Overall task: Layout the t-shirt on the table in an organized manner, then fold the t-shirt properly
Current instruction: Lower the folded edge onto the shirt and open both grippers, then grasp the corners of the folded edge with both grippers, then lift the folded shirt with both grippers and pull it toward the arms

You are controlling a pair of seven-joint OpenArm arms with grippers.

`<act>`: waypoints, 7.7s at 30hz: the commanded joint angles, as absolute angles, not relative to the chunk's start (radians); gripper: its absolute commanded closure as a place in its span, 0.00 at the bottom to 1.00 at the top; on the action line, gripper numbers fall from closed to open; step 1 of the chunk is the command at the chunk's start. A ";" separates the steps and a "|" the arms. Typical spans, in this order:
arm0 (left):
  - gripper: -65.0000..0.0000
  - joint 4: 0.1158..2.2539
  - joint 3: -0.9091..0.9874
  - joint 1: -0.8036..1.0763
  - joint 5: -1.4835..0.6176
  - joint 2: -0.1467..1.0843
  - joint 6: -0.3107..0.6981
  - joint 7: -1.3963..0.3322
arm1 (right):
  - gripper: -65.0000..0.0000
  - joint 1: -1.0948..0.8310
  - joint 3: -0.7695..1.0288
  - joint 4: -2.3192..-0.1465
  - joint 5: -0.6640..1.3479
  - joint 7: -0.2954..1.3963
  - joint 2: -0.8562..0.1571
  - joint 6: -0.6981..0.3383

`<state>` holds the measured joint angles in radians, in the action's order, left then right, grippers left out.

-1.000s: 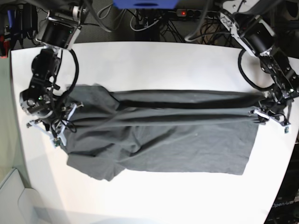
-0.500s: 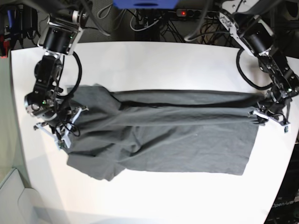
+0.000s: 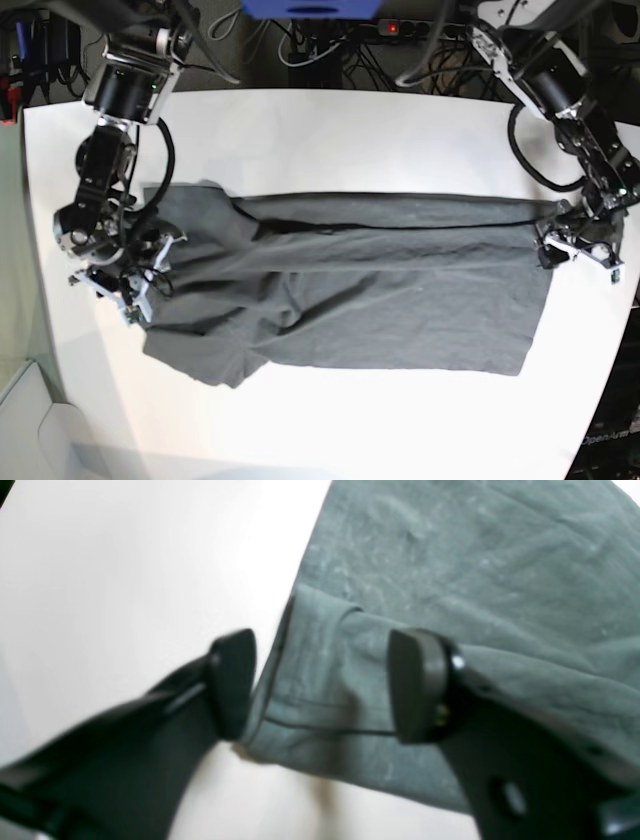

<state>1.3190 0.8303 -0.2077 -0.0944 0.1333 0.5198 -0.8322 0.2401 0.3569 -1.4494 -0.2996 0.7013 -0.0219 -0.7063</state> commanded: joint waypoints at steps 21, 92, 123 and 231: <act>0.34 1.395 0.872 -0.117 -0.105 0.156 0.527 -0.786 | 0.33 -0.013 0.386 -1.790 -0.286 0.739 -0.028 -0.698; 0.26 1.296 0.762 -0.045 -0.110 0.176 0.527 -0.667 | 0.33 -0.018 0.458 -1.750 -0.286 0.737 -0.001 -0.698; 0.99 1.290 0.762 -0.039 -0.108 0.174 0.522 -0.673 | 0.33 0.050 0.464 -1.673 -0.288 0.737 -0.008 -0.698; 0.99 1.455 0.806 -0.119 -0.096 0.374 0.664 -1.049 | 0.99 0.010 -0.013 -2.000 0.051 1.129 -0.486 -0.698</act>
<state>1.4300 0.8028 -0.0963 -0.0921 0.3458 0.6666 -1.0740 -0.0078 -0.0231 -1.9888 0.0605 1.1263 -0.4679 -0.7059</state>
